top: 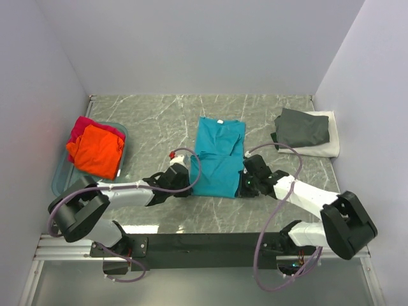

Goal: Fold and stack the t-shirts
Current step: Fold the tshirt

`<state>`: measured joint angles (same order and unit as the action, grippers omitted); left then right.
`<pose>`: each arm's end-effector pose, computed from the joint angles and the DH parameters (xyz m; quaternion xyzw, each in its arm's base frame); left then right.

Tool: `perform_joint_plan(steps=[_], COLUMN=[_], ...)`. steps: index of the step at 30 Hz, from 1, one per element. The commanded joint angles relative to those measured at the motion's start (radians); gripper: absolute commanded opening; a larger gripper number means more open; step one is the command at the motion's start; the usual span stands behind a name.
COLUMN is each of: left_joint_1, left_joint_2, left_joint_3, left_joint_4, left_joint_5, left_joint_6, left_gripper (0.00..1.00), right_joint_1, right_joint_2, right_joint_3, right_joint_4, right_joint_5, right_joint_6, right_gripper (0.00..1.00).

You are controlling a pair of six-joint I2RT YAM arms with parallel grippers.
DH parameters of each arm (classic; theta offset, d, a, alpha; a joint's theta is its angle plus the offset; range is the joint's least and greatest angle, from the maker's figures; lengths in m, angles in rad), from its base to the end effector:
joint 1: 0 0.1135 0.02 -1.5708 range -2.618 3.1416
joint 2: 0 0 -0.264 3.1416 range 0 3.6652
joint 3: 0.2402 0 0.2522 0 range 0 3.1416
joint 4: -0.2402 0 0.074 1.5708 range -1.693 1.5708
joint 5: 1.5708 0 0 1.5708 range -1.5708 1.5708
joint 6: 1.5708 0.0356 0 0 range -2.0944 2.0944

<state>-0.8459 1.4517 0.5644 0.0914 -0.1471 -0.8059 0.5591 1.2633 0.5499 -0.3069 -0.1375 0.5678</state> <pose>0.1804 -0.1959 0.1456 -0.0093 0.9237 -0.2309 0.3055 0.1854 0.1218 0.1571 -0.0145 0.9602 0.2007 0.1939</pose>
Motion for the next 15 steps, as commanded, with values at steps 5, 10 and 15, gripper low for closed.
perform_joint_plan(steps=[5, 10, 15], left_joint_1=[-0.016, -0.024, -0.031], left_joint_2=[-0.166, -0.284, -0.393], left_joint_3=[-0.02, -0.012, 0.017], left_joint_4=[-0.154, -0.229, -0.32], left_joint_5=[0.181, 0.332, 0.426], left_joint_6=[0.047, 0.025, 0.004], left_gripper=[0.0, 0.01, 0.01], right_joint_1=[0.061, 0.107, 0.182], right_joint_2=[-0.188, -0.274, -0.321], right_joint_3=[0.005, 0.025, 0.108], right_joint_4=[-0.214, -0.328, -0.461], right_joint_5=[-0.016, -0.083, -0.143], right_joint_6=[-0.002, -0.005, -0.002], right_gripper=[0.0, 0.0, 0.0])
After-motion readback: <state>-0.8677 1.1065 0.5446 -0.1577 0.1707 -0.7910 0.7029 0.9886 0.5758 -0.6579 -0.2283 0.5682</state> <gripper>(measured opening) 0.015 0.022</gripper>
